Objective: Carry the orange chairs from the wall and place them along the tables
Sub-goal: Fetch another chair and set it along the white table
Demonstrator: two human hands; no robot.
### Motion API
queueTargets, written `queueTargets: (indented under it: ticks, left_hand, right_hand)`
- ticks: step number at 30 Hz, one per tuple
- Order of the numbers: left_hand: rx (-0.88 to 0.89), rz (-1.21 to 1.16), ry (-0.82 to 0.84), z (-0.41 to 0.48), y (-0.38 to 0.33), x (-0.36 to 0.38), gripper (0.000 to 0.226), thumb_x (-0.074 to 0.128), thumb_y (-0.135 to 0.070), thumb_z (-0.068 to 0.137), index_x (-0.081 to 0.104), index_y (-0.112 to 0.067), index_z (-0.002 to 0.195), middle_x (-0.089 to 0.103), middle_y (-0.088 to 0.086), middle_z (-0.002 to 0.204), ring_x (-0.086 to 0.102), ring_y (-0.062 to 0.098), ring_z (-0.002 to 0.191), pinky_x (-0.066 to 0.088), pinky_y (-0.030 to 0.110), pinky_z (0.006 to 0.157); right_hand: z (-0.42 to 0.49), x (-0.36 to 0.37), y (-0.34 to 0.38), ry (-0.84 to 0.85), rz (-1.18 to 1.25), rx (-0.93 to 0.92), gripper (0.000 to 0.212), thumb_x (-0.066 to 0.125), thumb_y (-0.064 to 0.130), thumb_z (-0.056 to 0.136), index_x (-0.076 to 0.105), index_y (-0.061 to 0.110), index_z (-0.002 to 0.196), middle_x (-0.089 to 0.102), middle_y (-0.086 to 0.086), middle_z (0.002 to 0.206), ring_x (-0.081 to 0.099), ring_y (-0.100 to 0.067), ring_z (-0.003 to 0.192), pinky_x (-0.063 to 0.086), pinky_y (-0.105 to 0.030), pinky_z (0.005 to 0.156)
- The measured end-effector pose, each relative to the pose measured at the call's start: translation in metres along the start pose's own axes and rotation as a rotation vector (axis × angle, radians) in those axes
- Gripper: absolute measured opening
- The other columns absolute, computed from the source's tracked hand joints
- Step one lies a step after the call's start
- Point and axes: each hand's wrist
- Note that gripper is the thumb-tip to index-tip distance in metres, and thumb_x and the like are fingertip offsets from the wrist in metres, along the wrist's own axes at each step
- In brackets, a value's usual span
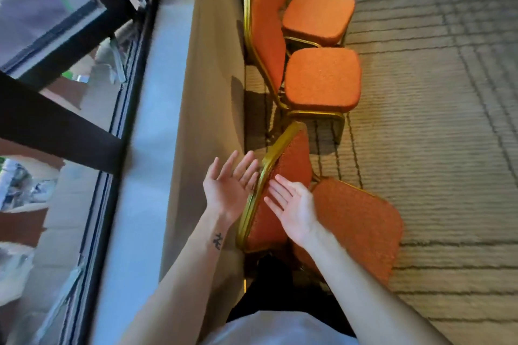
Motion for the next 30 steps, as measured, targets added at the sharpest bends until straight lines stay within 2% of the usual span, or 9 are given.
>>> queueTargets:
  ticks: [8, 10, 12, 14, 17, 20, 22, 27, 30]
  left_hand:
    - [-0.033, 0.189, 0.001, 0.029, -0.002, -0.008, 0.053, 0.036, -0.046, 0.103, 0.051, -0.015, 0.142, 0.063, 0.011, 0.139, 0.056, 0.032, 0.132, 0.028, 0.050, 0.122]
    - [-0.079, 0.221, 0.045, 0.033, -0.006, -0.006, 0.055, 0.035, -0.048, 0.103, 0.050, -0.015, 0.144, 0.062, 0.011, 0.141, 0.055, 0.031, 0.134, 0.027, 0.049, 0.122]
    - [-0.116, 0.288, 0.117, 0.031, -0.006, 0.000, 0.058, 0.035, -0.050, 0.102, 0.049, -0.014, 0.146, 0.061, 0.010, 0.142, 0.054, 0.029, 0.135, 0.027, 0.049, 0.122]
    - [-0.154, 0.329, 0.174, 0.029, -0.004, 0.003, 0.060, 0.034, -0.051, 0.101, 0.048, -0.015, 0.148, 0.060, 0.009, 0.143, 0.053, 0.028, 0.136, 0.027, 0.050, 0.121]
    - [-0.184, 0.346, 0.223, 0.017, -0.003, 0.008, 0.061, 0.035, -0.051, 0.101, 0.048, -0.014, 0.147, 0.060, 0.010, 0.143, 0.054, 0.029, 0.136, 0.026, 0.051, 0.122]
    - [-0.186, 0.375, 0.269, 0.008, 0.001, 0.015, 0.061, 0.033, -0.050, 0.102, 0.047, -0.012, 0.147, 0.060, 0.011, 0.142, 0.054, 0.029, 0.135, 0.025, 0.051, 0.122]
    - [-0.178, 0.425, 0.320, -0.001, 0.007, 0.029, 0.059, 0.032, -0.049, 0.102, 0.047, -0.012, 0.147, 0.062, 0.011, 0.141, 0.056, 0.028, 0.134, 0.027, 0.050, 0.122]
    - [-0.122, 0.532, 0.384, -0.031, 0.040, 0.058, 0.053, 0.034, -0.046, 0.103, 0.049, -0.019, 0.146, 0.063, 0.010, 0.139, 0.055, 0.029, 0.134, 0.027, 0.053, 0.120]
    - [-0.122, 0.510, 0.429, -0.052, 0.066, 0.077, 0.051, 0.034, -0.043, 0.104, 0.049, -0.019, 0.147, 0.063, 0.010, 0.140, 0.054, 0.031, 0.135, 0.029, 0.052, 0.120]
  right_hand:
    - [0.028, 0.011, -0.007, -0.011, -0.093, -0.011, 0.053, 0.038, 0.030, 0.103, 0.041, 0.006, 0.151, 0.046, -0.011, 0.153, 0.044, -0.024, 0.141, 0.034, -0.043, 0.118]
    - [0.031, 0.015, -0.008, -0.013, -0.136, -0.029, 0.052, 0.039, 0.031, 0.102, 0.046, 0.009, 0.148, 0.052, -0.007, 0.148, 0.049, -0.022, 0.136, 0.033, -0.041, 0.117]
    - [0.027, 0.017, -0.011, -0.018, -0.163, -0.049, 0.042, 0.042, 0.031, 0.101, 0.056, 0.017, 0.139, 0.062, -0.001, 0.134, 0.056, -0.016, 0.123, 0.033, -0.038, 0.115]
    - [0.025, 0.014, -0.014, -0.017, -0.180, -0.076, 0.031, 0.047, 0.028, 0.100, 0.060, 0.023, 0.127, 0.067, 0.005, 0.119, 0.059, -0.010, 0.114, 0.035, -0.034, 0.112]
    - [0.015, 0.008, -0.016, -0.022, -0.206, -0.097, 0.037, 0.050, 0.025, 0.098, 0.060, 0.021, 0.134, 0.067, 0.003, 0.124, 0.059, -0.010, 0.117, 0.040, -0.028, 0.100]
    - [0.000, -0.003, -0.011, -0.014, -0.232, -0.131, 0.029, 0.051, 0.023, 0.098, 0.065, 0.027, 0.122, 0.070, 0.005, 0.121, 0.062, -0.009, 0.114, 0.043, -0.023, 0.089]
    - [-0.012, -0.012, -0.001, -0.023, -0.254, -0.163, 0.025, 0.051, 0.020, 0.098, 0.068, 0.027, 0.116, 0.074, 0.006, 0.115, 0.064, -0.008, 0.111, 0.043, -0.023, 0.087]
    - [-0.047, -0.051, 0.017, -0.044, -0.362, -0.242, 0.023, 0.055, 0.014, 0.097, 0.075, 0.021, 0.106, 0.077, 0.003, 0.106, 0.067, -0.013, 0.110, 0.044, -0.028, 0.094]
    - [-0.070, -0.073, 0.032, -0.052, -0.416, -0.301, 0.020, 0.062, 0.021, 0.094, 0.077, 0.018, 0.108, 0.076, -0.001, 0.110, 0.065, -0.019, 0.114, 0.045, -0.034, 0.098]
Point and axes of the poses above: each hand's wrist, its own z-axis towards the middle knuckle, its own x-axis out of the palm, y = z × x
